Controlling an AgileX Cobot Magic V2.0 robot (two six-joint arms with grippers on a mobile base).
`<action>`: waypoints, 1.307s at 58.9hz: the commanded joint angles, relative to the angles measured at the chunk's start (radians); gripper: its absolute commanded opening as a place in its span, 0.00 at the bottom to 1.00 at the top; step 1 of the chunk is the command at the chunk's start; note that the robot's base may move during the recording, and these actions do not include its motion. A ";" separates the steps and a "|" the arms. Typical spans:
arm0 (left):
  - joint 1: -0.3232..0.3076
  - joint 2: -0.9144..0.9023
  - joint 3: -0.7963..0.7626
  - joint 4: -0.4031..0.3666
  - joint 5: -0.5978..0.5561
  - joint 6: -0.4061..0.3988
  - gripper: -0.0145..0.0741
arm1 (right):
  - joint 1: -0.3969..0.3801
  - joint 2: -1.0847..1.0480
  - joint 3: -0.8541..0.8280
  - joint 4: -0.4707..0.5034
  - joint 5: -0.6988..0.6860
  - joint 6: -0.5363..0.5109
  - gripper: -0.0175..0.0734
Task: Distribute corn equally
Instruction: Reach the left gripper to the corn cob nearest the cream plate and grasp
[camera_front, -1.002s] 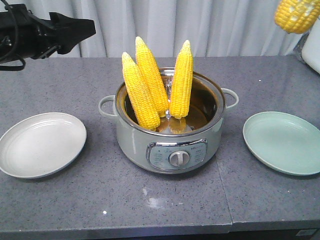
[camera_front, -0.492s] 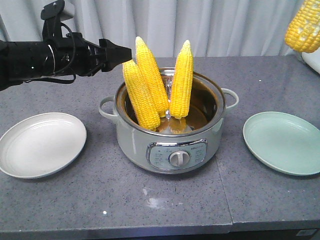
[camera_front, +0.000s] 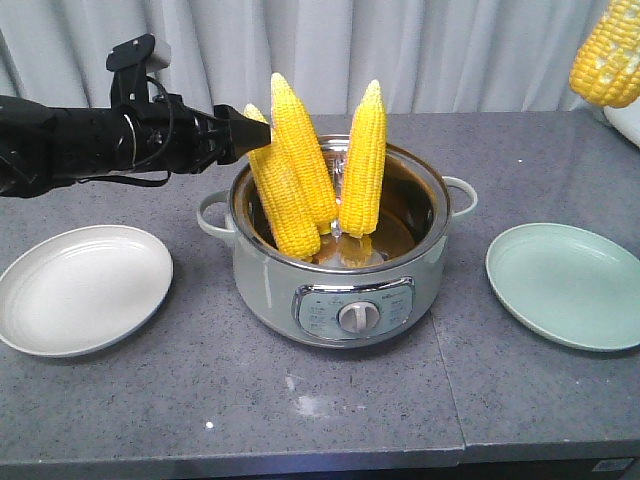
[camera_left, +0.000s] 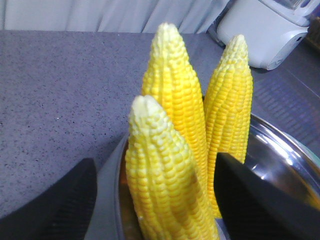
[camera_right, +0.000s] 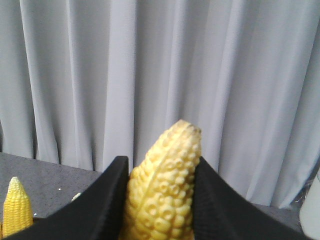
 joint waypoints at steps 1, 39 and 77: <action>-0.008 -0.039 -0.043 -0.028 0.016 -0.012 0.69 | -0.007 -0.016 -0.028 0.016 -0.061 -0.001 0.19; -0.050 0.019 -0.099 -0.050 0.007 -0.001 0.69 | -0.007 0.001 -0.028 0.019 -0.037 -0.001 0.19; -0.050 -0.016 -0.099 -0.049 0.012 -0.001 0.15 | -0.007 0.005 -0.028 0.019 -0.019 -0.001 0.19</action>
